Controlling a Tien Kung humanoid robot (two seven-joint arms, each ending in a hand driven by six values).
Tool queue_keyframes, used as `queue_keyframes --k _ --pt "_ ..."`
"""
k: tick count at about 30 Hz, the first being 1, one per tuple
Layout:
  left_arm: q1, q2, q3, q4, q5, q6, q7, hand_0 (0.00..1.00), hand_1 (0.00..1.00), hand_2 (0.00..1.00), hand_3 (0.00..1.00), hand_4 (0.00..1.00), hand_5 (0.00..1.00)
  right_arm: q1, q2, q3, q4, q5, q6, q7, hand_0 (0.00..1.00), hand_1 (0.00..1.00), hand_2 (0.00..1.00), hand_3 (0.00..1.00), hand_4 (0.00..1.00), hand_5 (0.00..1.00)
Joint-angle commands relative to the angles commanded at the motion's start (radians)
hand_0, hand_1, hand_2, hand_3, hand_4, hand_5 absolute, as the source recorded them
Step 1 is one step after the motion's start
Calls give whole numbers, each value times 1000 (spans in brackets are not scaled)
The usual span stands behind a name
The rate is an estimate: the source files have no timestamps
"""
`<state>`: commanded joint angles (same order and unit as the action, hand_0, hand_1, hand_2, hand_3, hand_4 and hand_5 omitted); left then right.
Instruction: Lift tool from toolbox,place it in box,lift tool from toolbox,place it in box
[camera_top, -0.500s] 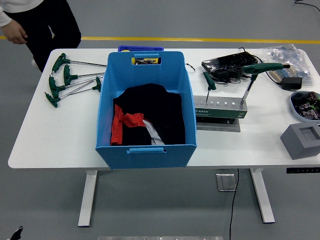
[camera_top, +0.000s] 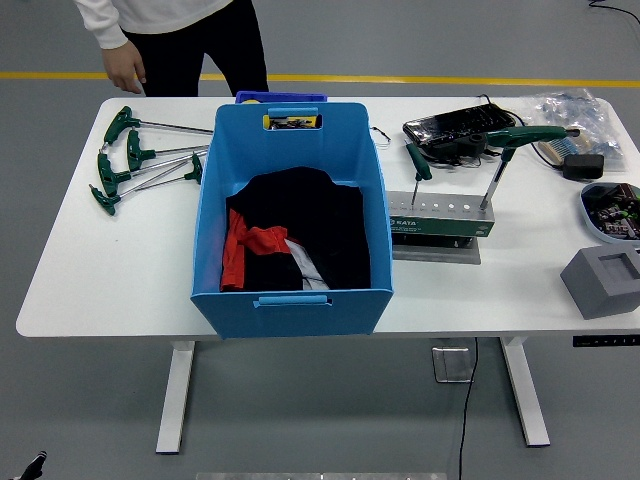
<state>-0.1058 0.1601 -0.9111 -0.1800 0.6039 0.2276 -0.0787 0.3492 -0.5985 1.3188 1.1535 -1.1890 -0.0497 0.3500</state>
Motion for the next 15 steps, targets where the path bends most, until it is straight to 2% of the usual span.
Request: queue_keyframes --k 1,2,8,15 --pt "0 0 0 0 0 0 0 885 900 904 752 702 778 5 -7 -6 2 -35 -2 -1 985 920 932 998 998 228" --pt "0 0 -1 0 0 0 0 885 900 904 752 702 779 18 -24 -22 7 -74 -3 -4 998 952 952 998 998 136" --pt "0 0 -6 0 2 0 -1 885 900 904 752 701 778 100 -94 -127 2 -333 12 -31 998 964 957 998 998 118" --pt "-1 0 -6 0 0 -1 -3 884 900 903 751 701 778 209 -127 -268 -22 -600 39 -55 998 959 940 998 998 117"
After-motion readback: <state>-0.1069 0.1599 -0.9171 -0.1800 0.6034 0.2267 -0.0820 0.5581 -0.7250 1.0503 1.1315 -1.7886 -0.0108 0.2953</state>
